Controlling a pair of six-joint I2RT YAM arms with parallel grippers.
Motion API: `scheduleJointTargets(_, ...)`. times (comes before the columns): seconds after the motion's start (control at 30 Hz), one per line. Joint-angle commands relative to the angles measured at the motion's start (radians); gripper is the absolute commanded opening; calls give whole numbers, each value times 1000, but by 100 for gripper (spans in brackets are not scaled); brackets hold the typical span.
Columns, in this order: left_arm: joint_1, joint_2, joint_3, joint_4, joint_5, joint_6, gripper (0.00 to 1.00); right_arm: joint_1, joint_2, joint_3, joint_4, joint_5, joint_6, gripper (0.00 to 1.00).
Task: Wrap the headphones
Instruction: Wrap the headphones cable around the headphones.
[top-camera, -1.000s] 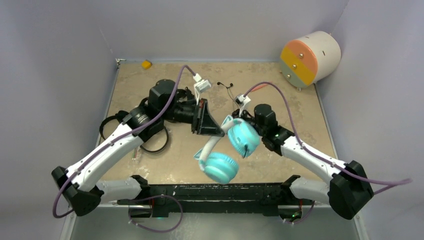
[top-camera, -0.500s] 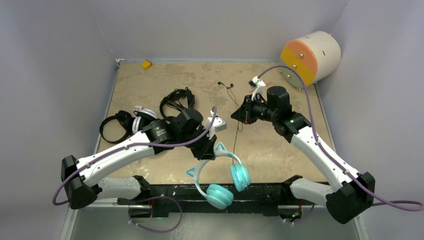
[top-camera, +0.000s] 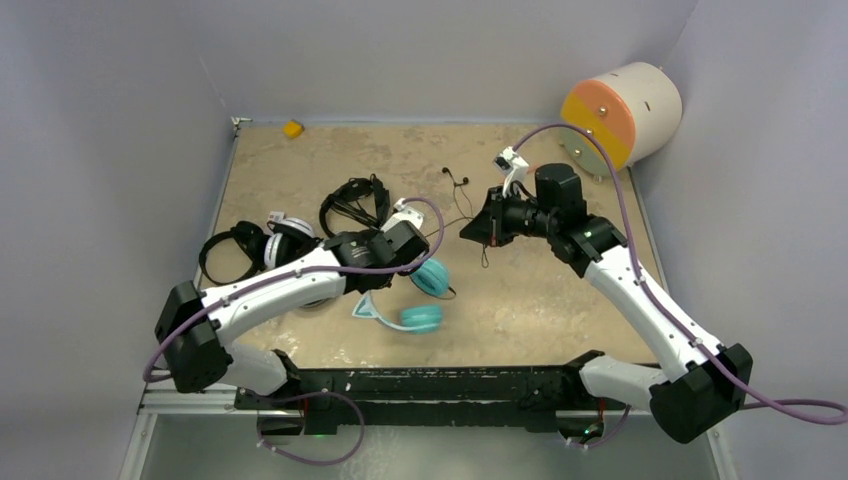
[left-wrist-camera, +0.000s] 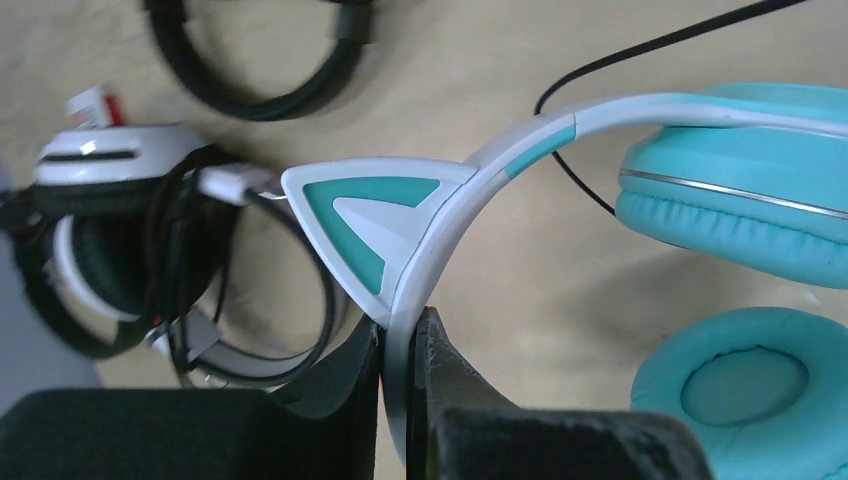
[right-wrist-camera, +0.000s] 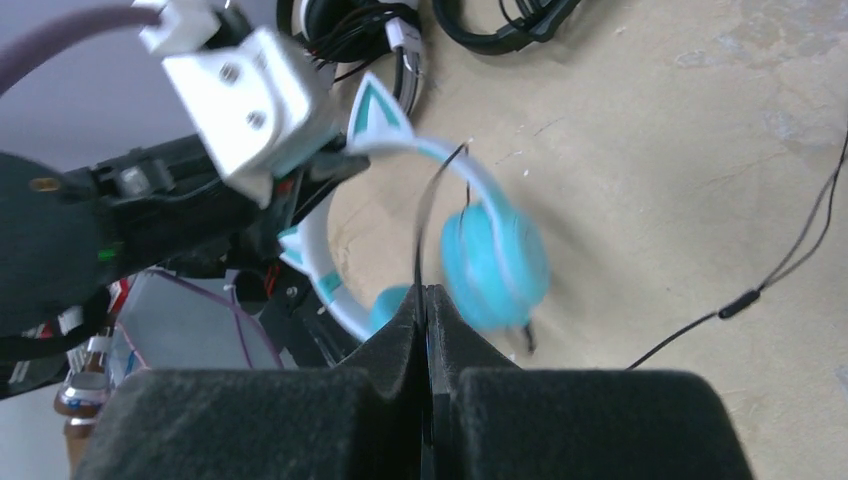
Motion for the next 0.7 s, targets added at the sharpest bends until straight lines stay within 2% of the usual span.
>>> scheduleJointTargets(0.0, 1, 63, 120, -163, -393, -327, 0, -2, -42, 46, 1, -105, 3, 0)
scheduleJointTargets(0.17, 24, 157, 212, -323, -508, -636, 0, 1, -96, 10, 31, -218, 44, 0)
scheduleJointTargets(0.33, 134, 207, 291, -395, -452, -868, 0, 30, -161, -89, 85, -270, 105, 0)
scheduleJointTargets(0.5, 203, 148, 307, -269, -366, -897, 0, 86, -194, -227, 178, -268, 151, 0)
scheduleJointTargets(0.67, 209, 11, 265, -72, -328, -853, 0, 165, -139, -411, 429, -268, 224, 0)
